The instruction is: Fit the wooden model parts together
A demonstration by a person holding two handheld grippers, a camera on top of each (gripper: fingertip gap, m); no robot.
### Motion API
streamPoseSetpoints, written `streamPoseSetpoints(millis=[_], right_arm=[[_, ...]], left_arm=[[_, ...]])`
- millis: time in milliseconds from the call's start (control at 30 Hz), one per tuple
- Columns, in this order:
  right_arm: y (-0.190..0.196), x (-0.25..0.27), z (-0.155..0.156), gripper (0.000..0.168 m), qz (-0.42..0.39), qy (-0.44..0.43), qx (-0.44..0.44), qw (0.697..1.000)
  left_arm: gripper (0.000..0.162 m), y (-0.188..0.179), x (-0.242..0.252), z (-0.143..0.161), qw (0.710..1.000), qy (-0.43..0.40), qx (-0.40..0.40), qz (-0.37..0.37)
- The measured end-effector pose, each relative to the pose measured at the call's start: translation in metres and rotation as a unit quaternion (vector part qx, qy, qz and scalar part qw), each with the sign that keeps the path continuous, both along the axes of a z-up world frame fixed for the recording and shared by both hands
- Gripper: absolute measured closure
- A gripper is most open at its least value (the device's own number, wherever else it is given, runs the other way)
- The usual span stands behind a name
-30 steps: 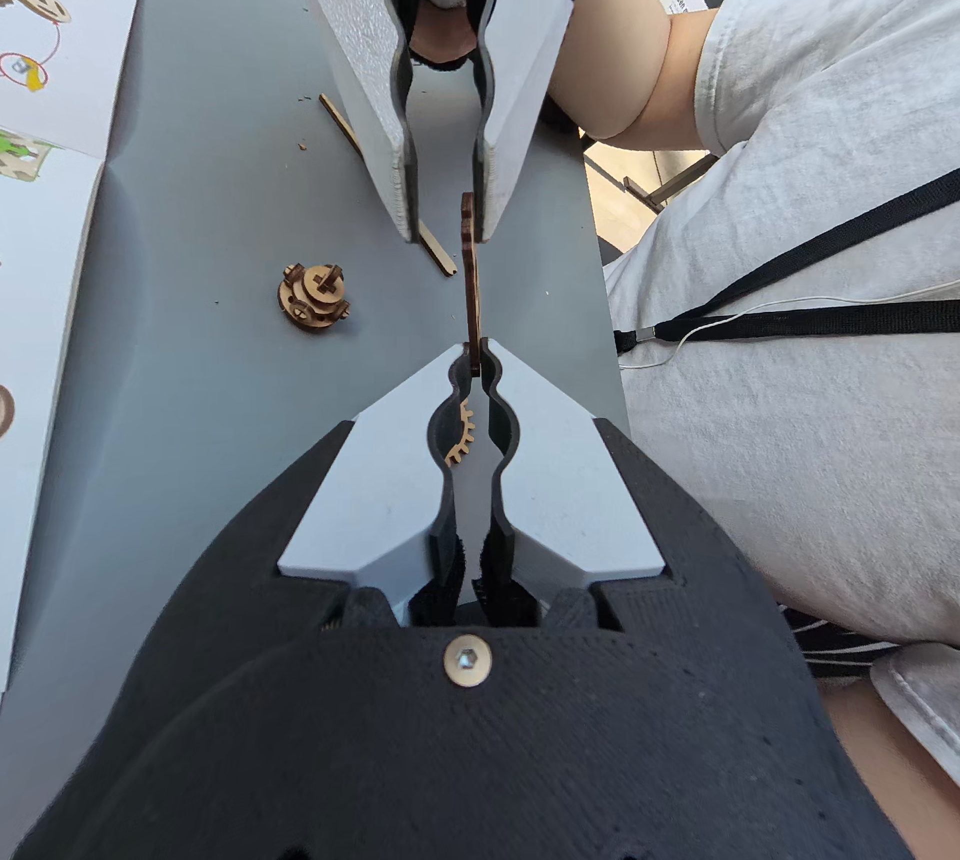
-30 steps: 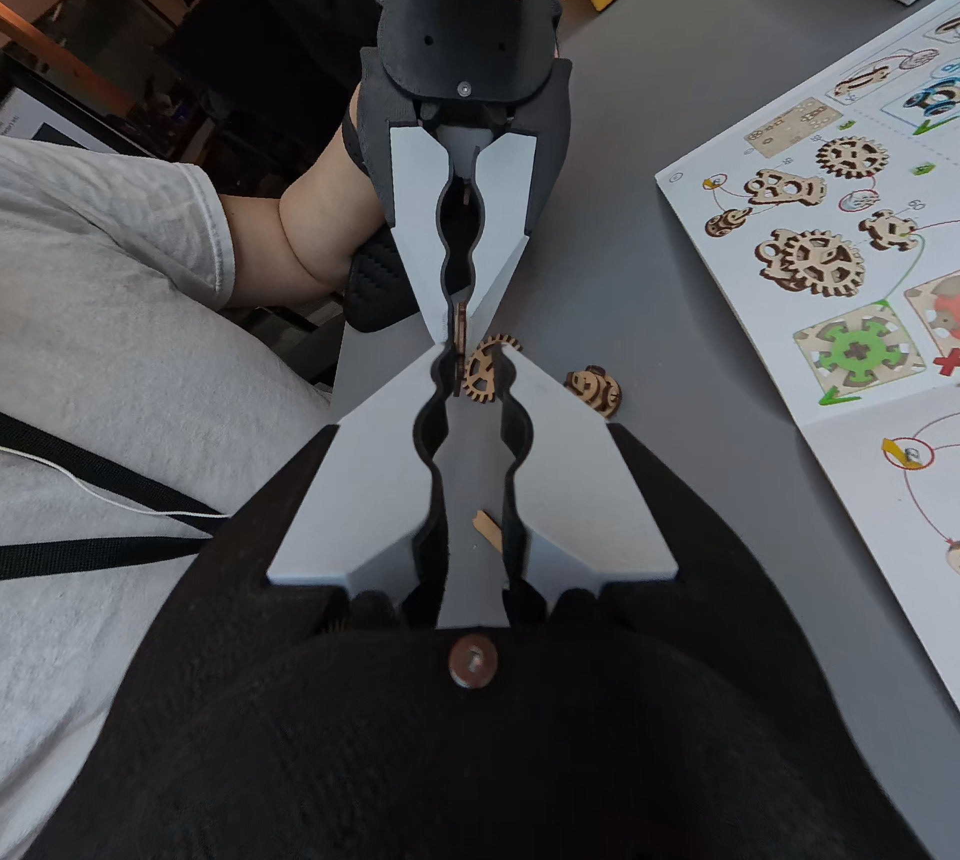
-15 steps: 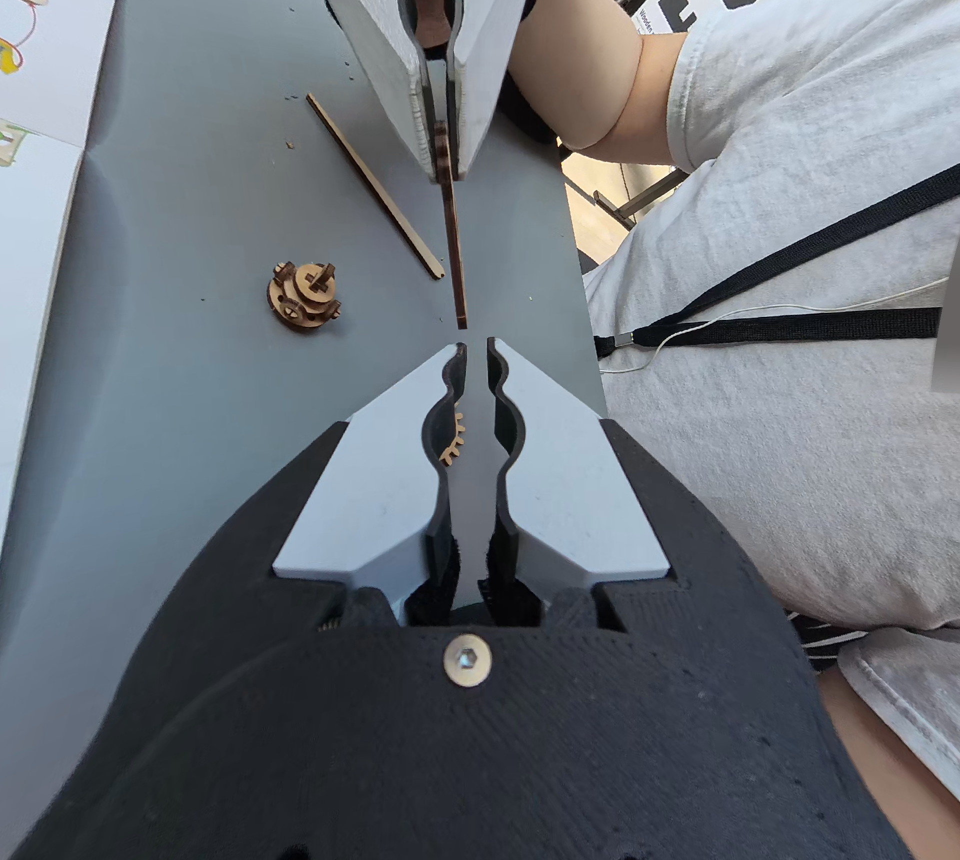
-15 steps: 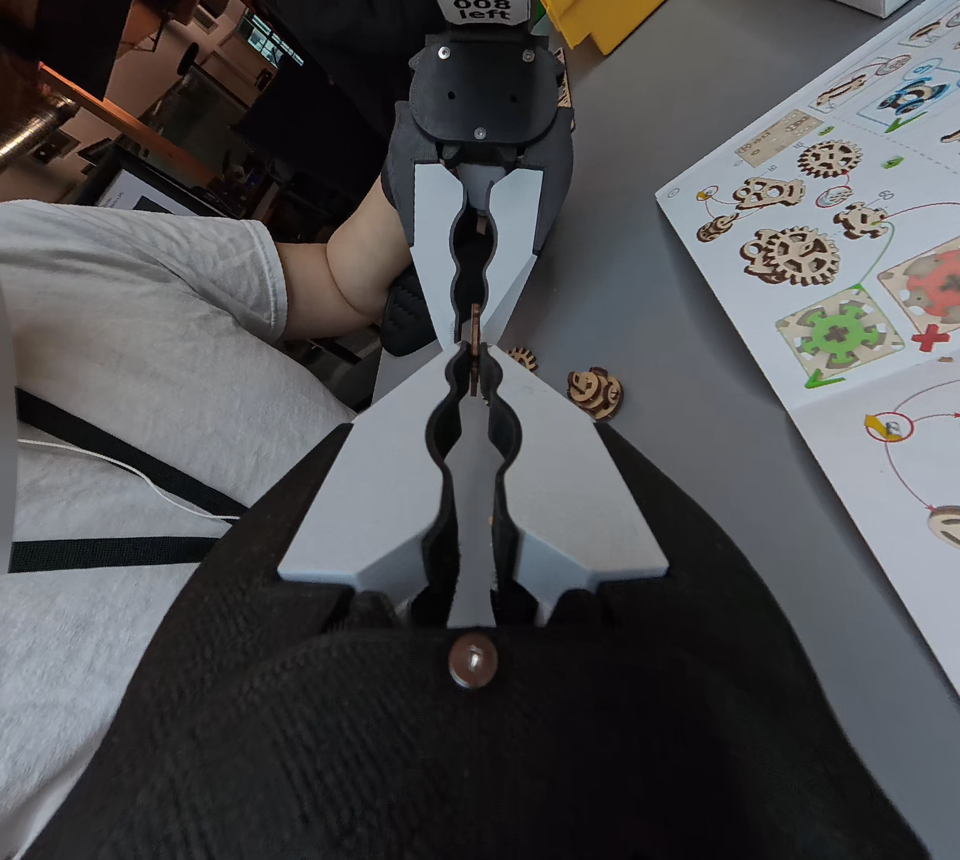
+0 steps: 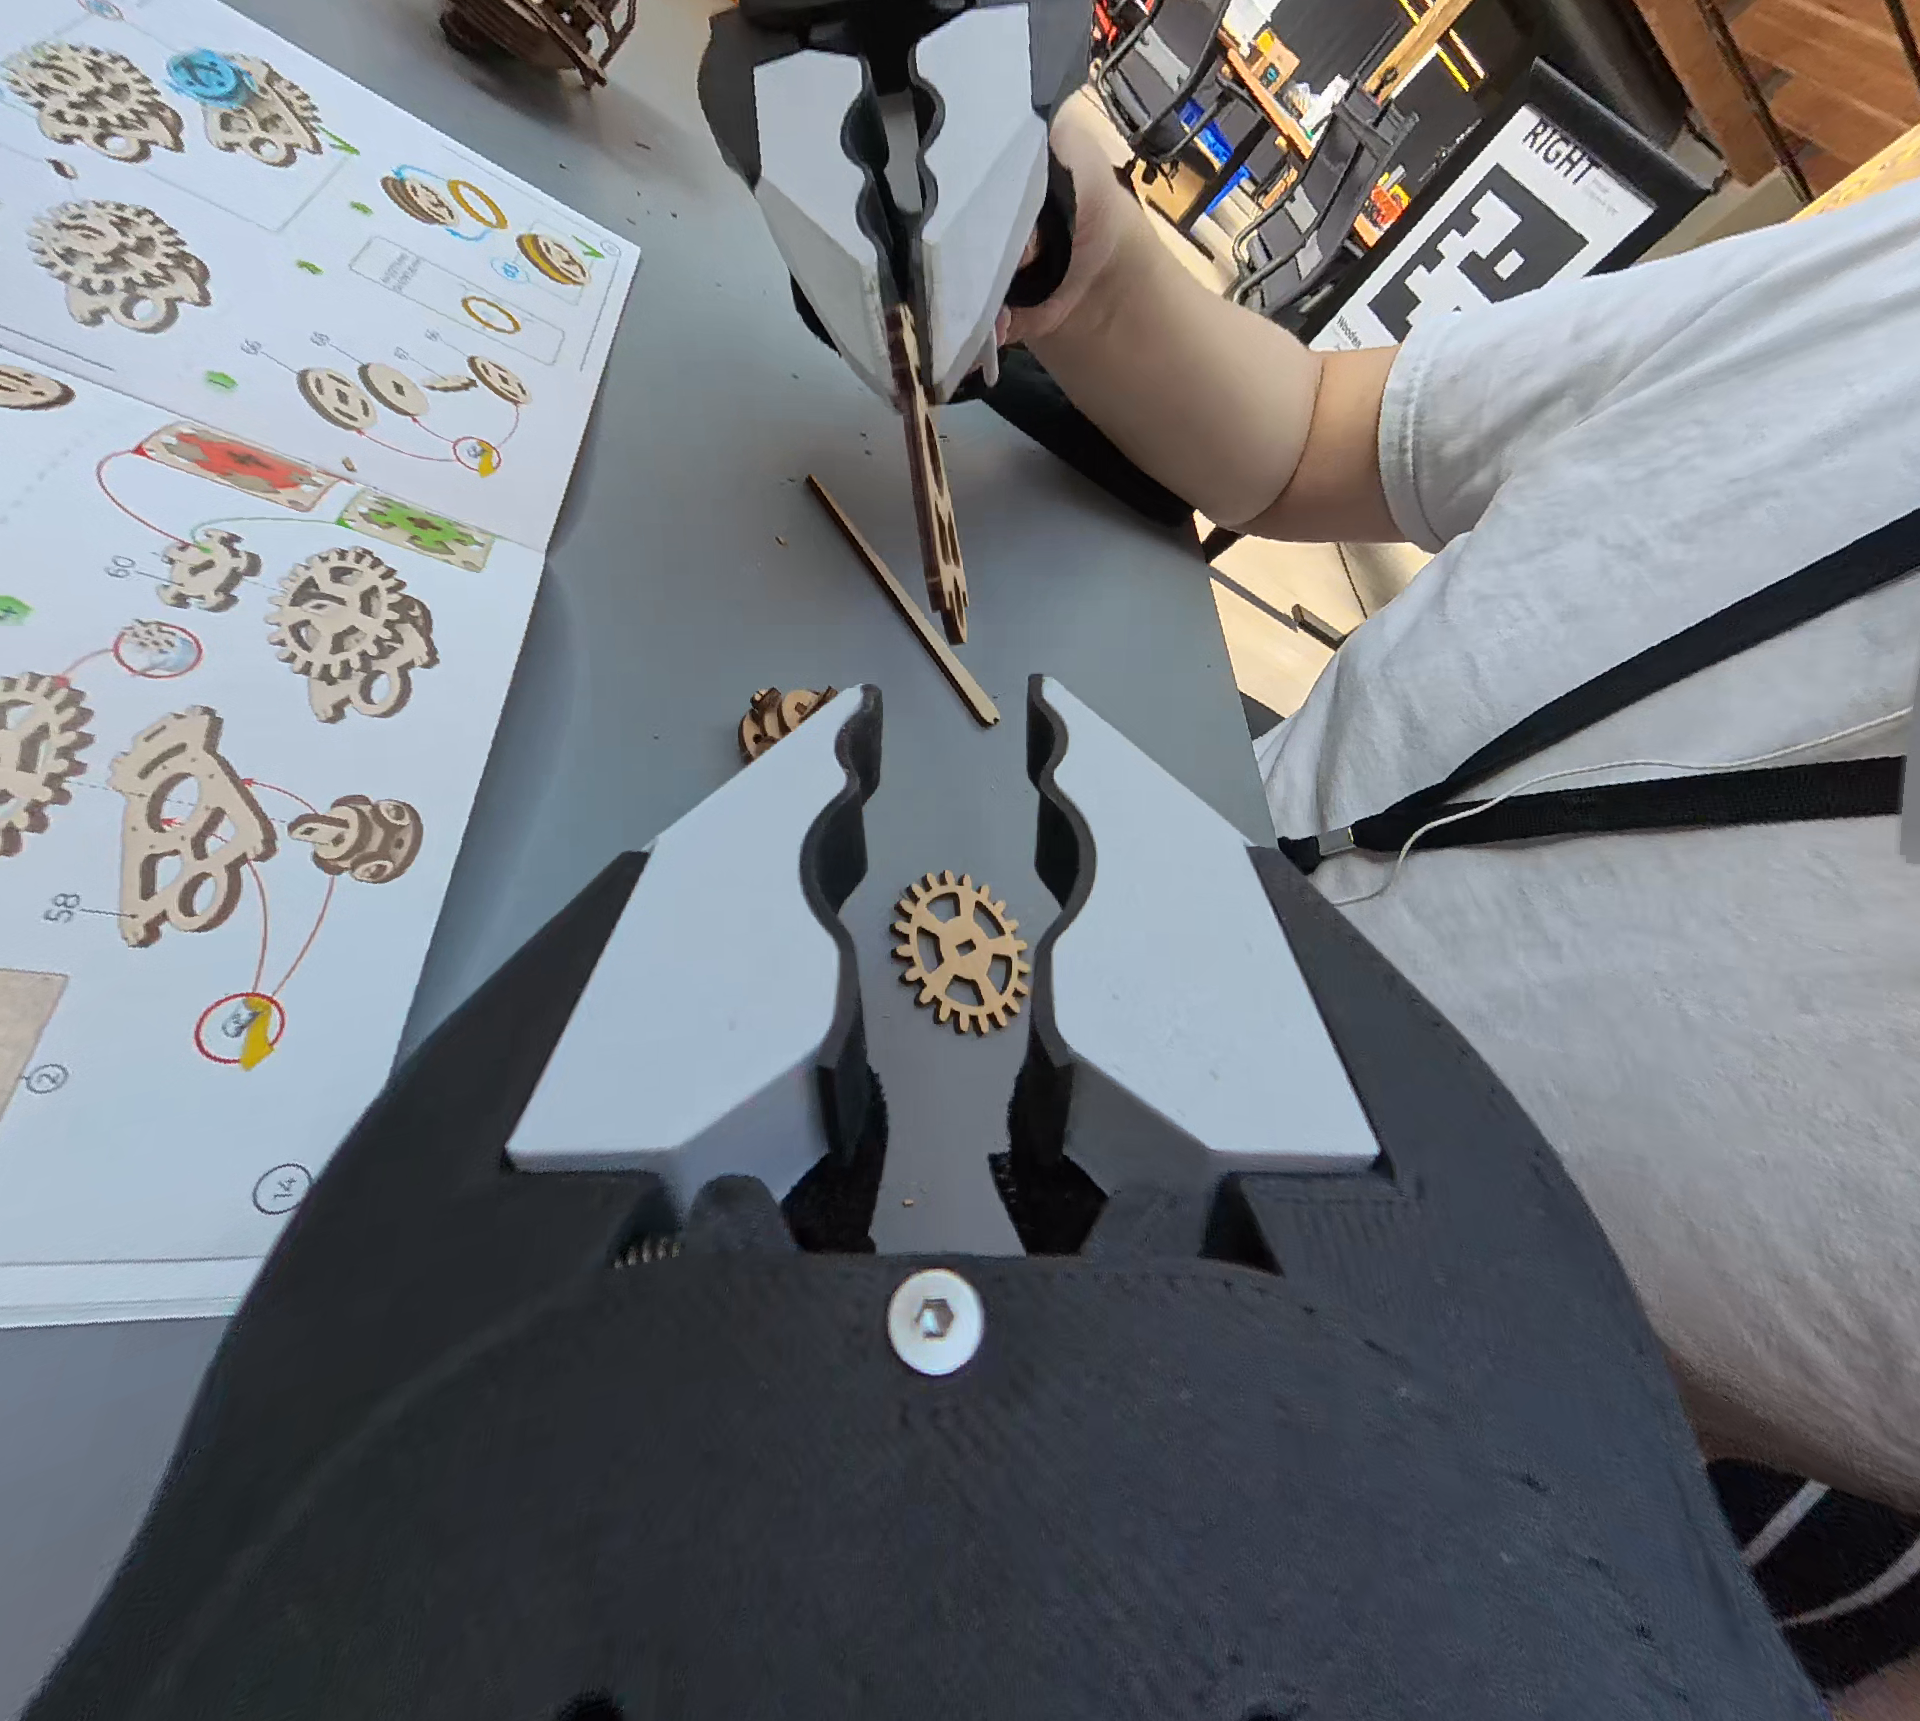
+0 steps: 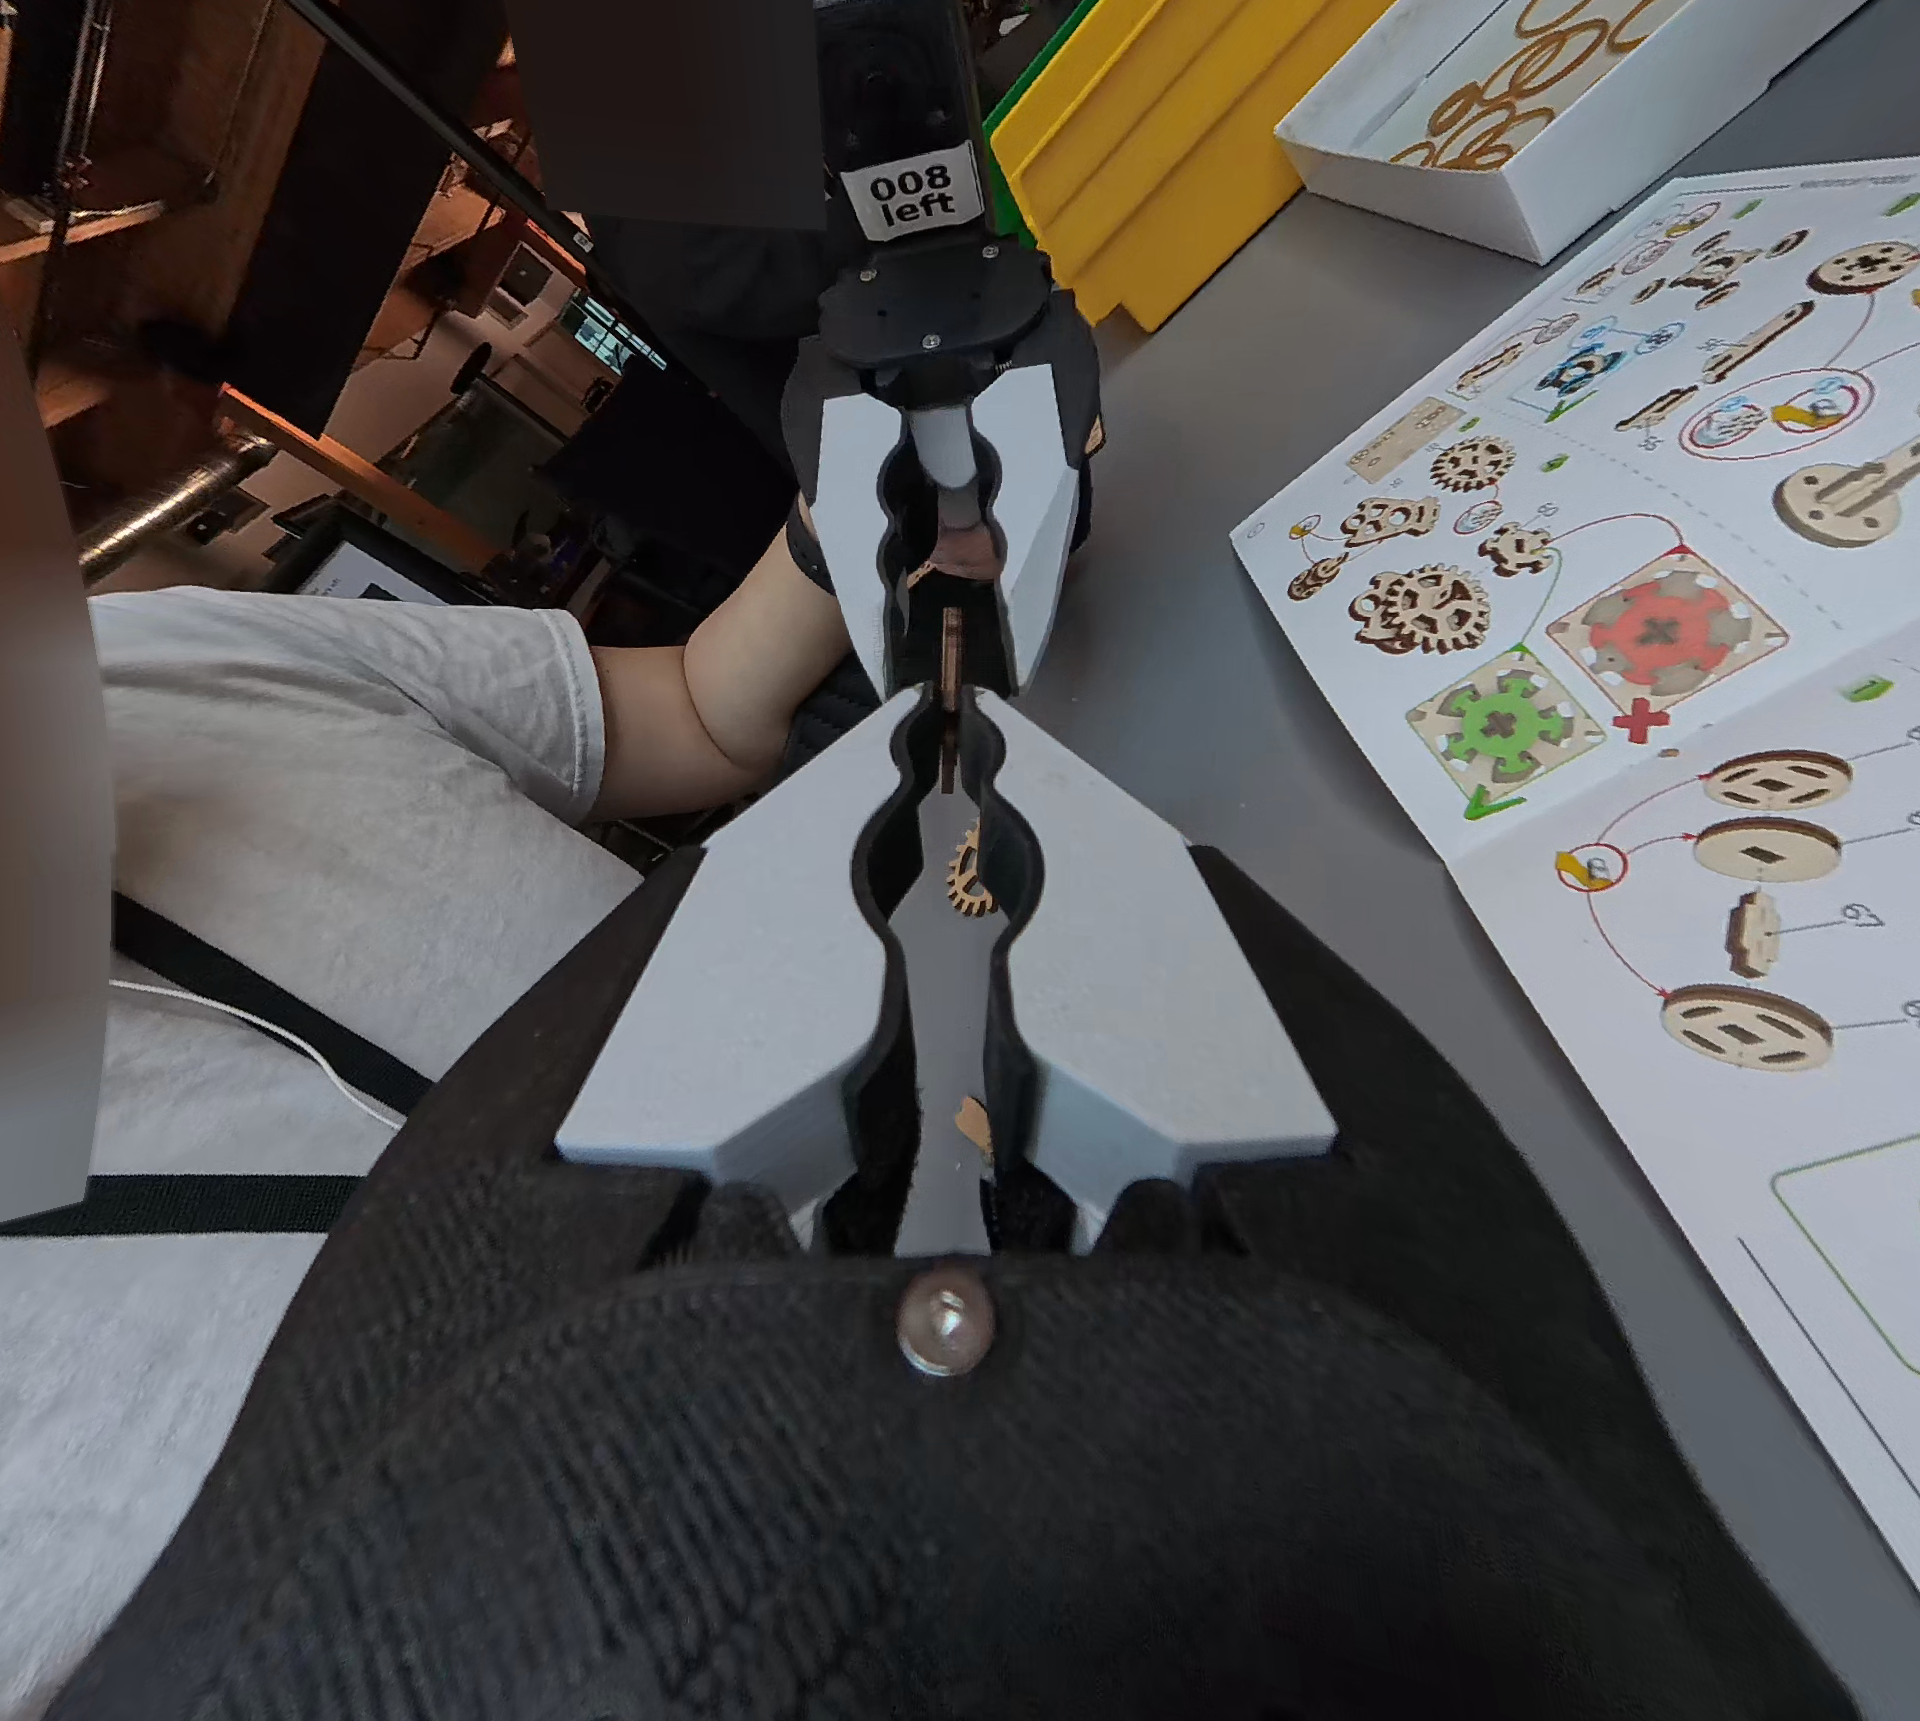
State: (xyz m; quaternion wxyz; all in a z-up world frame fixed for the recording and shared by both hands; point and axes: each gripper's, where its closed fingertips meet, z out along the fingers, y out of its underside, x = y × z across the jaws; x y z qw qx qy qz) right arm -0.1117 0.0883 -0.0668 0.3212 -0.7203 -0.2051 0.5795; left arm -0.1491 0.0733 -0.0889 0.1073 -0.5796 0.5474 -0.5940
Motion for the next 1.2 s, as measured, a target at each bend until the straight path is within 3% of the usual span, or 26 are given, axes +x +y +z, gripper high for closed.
streamPoseSetpoints(millis=[67,200,400,567,933,1000,1200], right_arm=[[-0.002,-0.005,-0.004,0.167,0.007,-0.006,0.0,1.0],[-0.005,-0.013,-0.009,0.167,0.018,-0.009,-0.003,1.0],[-0.008,-0.02,-0.014,0.167,0.031,-0.015,-0.004,0.999],[-0.01,-0.02,-0.008,0.167,0.039,0.014,-0.011,0.999],[-0.011,-0.019,-0.009,0.159,0.054,0.023,-0.005,0.998],[-0.01,-0.016,-0.008,0.167,0.05,0.026,-0.006,0.998],[-0.013,-0.018,-0.007,0.166,0.058,0.02,0.003,0.998]], left_arm=[[0.132,0.002,0.002,0.005,1.0,-0.012,-0.011,0.008],[0.148,-0.007,0.001,0.004,0.999,-0.006,-0.04,-0.015],[0.143,-0.017,0.001,-0.004,0.998,0.02,-0.054,-0.04],[0.161,-0.018,0.0,-0.002,0.997,0.017,-0.062,-0.043],[0.162,-0.019,-0.001,-0.007,0.995,0.039,-0.081,-0.044],[0.162,-0.018,-0.001,-0.007,0.995,0.038,-0.083,-0.042],[0.162,-0.021,-0.002,-0.01,0.995,0.045,-0.075,-0.049]])
